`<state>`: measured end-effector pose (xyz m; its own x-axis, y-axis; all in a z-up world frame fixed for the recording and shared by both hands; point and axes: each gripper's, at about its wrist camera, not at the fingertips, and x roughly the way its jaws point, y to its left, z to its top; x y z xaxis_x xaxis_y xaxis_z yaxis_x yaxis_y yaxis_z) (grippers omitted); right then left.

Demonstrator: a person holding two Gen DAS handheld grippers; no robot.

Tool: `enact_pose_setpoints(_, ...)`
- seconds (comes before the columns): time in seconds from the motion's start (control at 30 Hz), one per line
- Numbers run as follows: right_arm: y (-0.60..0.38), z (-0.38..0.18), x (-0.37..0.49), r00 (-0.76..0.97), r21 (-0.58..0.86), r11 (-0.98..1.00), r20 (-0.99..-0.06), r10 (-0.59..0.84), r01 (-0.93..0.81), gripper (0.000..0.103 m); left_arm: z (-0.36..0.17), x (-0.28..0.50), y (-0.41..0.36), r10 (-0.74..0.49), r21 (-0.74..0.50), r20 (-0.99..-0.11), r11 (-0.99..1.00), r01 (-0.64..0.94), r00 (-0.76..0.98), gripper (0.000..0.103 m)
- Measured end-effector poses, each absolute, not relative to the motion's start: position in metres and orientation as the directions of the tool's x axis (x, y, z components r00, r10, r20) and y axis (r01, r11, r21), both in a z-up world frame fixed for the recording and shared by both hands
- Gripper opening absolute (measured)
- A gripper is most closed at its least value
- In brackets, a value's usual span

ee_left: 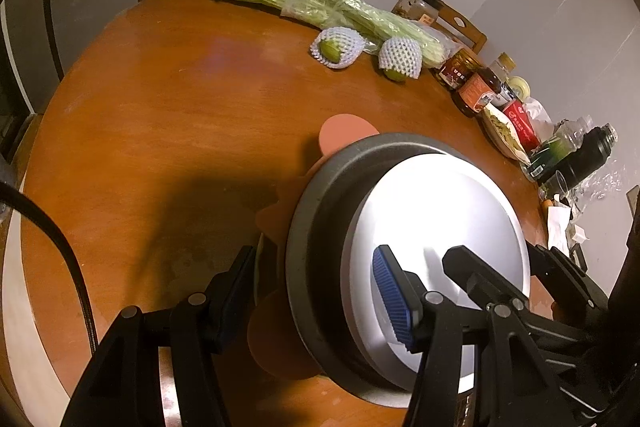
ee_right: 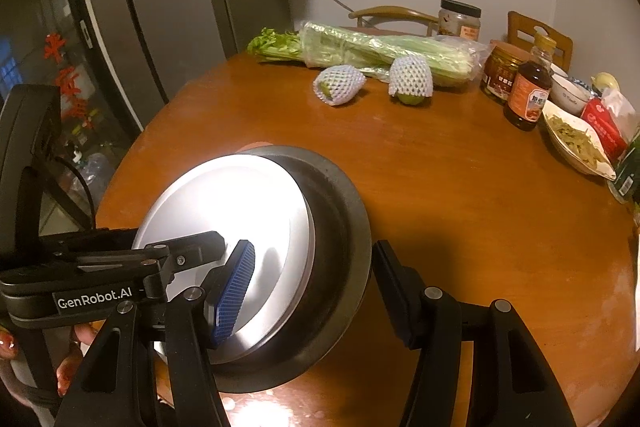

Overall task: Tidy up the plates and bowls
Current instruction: 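Lower the steel bowl onto the grey metal tray with the left tool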

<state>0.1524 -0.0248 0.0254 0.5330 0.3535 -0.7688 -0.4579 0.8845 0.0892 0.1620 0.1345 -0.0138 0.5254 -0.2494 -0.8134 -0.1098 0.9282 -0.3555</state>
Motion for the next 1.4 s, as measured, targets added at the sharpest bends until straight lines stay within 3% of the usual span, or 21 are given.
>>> enact_pose_setpoints(1.4, -0.101, 0.024, 0.177, 0.562, 0.099, 0.931, -0.773, 0.295, -0.352, 0.062, -0.014, 0.204, 0.059, -0.295, -0.351, -0.813, 0.936, -0.018, 0.503, 0.059)
